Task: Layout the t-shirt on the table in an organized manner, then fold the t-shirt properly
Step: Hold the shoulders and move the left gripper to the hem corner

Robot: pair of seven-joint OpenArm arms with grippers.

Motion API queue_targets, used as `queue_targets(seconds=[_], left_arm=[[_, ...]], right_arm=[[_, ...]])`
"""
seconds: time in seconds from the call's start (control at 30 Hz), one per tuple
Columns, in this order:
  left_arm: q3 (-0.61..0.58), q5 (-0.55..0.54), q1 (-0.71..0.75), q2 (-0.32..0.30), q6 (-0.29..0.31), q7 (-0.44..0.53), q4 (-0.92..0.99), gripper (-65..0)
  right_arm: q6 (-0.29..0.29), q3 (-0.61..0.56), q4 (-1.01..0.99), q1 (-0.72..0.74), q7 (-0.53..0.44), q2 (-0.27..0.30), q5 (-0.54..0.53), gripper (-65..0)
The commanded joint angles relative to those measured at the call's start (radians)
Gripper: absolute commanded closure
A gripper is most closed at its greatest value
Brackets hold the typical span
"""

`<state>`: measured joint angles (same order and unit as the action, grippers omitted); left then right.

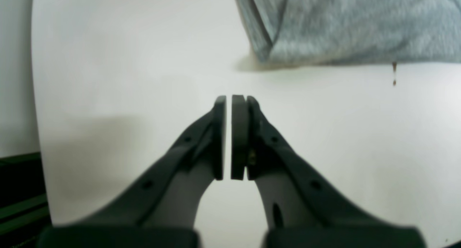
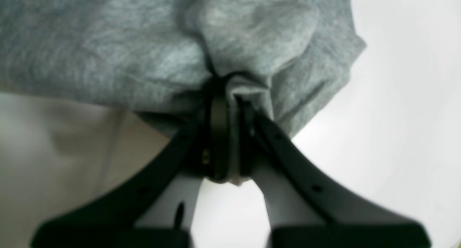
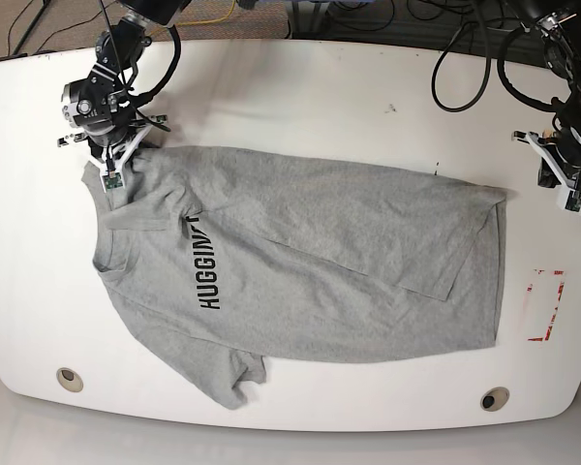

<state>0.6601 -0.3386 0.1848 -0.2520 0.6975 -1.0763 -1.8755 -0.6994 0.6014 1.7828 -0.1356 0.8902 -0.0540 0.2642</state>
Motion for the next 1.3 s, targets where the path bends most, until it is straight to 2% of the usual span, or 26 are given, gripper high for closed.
queue_targets(seconds=[0.0, 0.2, 0.37, 0.47, 0.53, 0.63, 0.73, 0.8, 0.87, 1.0, 1.27], left_arm=[[0.005, -0.012, -0.005, -0.016, 0.001, 0.018, -0.019, 0.0], [-0.006, -0.012, -0.018, -0.014, 0.001, 0.018, -0.019, 0.0], [-0.059, -0.007, -0.089, -0.011, 0.001, 0.018, -0.012, -0.1], [-0.095, -0.007, -0.118, -0.011, 0.001, 0.017, 0.007, -7.1], [-0.11, -0.007, -0.143, -0.011, 0.001, 0.017, 0.024, -13.9], [-0.119, -0.006, -0.192, -0.011, 0.001, 0.017, 0.069, -26.9], [-0.121, -0.006, -0.245, -0.011, -0.005, 0.017, 0.124, -37.2], [-0.135, -0.006, -0.282, -0.011, -0.032, 0.017, 0.169, -40.7], [-0.15, -0.006, -0.318, -0.011, -0.066, 0.017, 0.212, -41.5], [-0.162, -0.006, -0.385, -0.011, -0.114, 0.018, 0.288, -41.4], [-0.162, -0.006, -0.505, -0.011, -0.126, 0.02, 0.437, -41.4]], right_arm=[[0.001, -0.001, 0.025, 0.006, -0.01, 0.003, -0.004, -1.9], [0.001, 0.001, 0.025, -0.003, -0.01, 0.003, -0.004, -1.9], [0.001, 0.001, 0.025, -0.003, -0.01, 0.003, -0.004, -2.1], [0.001, 0.001, 0.025, 0.0, -0.01, 0.003, -0.003, -3.0], [0.001, 0.001, 0.025, 0.0, -0.01, 0.003, -0.003, -6.8], [0.001, 0.001, 0.025, 0.001, -0.01, 0.003, -0.003, -17.9], [0.001, 0.001, 0.025, 0.001, -0.01, 0.001, -0.003, -28.2], [0.001, -0.001, 0.025, 0.001, -0.01, 0.0, -0.003, -33.5], [0.001, -0.001, 0.025, 0.003, -0.01, 0.0, -0.003, -36.5], [0.001, -0.001, 0.025, 0.012, -0.01, 0.0, -0.004, -37.3], [0.001, -0.001, 0.036, 0.017, -0.01, 0.0, -0.001, -37.6]])
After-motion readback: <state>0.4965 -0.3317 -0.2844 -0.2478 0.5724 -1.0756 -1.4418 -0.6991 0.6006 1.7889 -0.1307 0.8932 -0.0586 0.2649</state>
